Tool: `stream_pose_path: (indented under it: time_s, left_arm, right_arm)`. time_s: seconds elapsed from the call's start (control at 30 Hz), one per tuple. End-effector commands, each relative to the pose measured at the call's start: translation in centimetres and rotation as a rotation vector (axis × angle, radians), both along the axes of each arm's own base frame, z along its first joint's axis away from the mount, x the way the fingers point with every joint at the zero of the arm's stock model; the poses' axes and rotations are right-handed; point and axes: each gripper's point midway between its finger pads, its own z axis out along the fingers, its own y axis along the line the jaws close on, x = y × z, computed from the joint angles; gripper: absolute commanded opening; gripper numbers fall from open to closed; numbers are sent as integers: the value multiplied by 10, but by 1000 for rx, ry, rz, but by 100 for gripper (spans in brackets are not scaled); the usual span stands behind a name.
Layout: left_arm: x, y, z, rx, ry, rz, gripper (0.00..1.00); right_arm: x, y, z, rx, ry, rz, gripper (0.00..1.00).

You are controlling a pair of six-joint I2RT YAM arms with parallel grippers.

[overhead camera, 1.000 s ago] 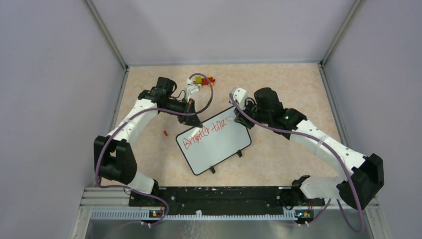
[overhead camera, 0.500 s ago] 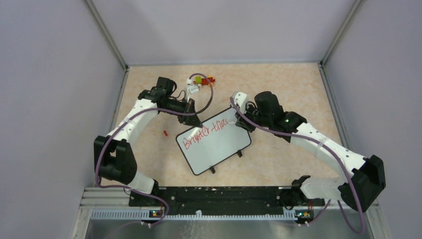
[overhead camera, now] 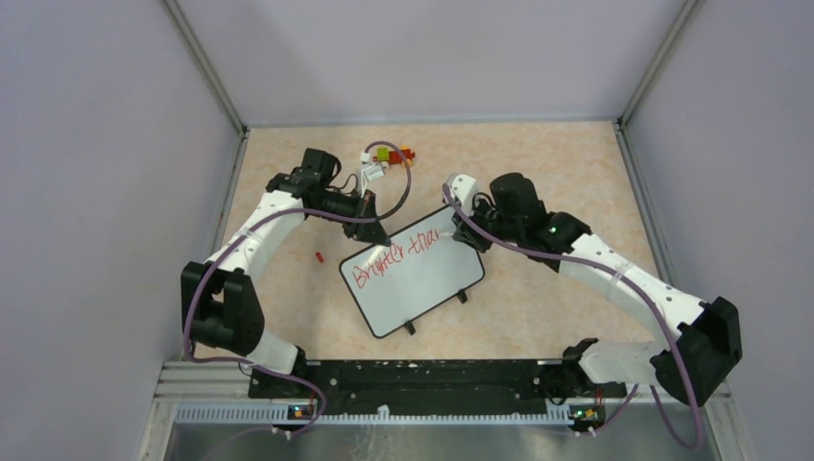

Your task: Write a sentence on the whiteboard

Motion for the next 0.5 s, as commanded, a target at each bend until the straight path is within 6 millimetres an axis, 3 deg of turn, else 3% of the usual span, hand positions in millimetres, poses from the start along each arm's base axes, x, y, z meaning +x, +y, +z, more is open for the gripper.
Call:
stream_pose_path:
  time_s: [0.0,0.23,0.47]
  left_arm:
    - [-10,-3,-5,-14,35,-36,0]
    - [-10,-3,-5,-11,34,-36,0]
    - [-10,-3,-5,-12,37,-35,0]
  right_arm:
    - [23,8,40,65,-100,-28,0]
    - [28,5,39,44,-115,-47,0]
    - [33,-11,37,13,-133,-84,0]
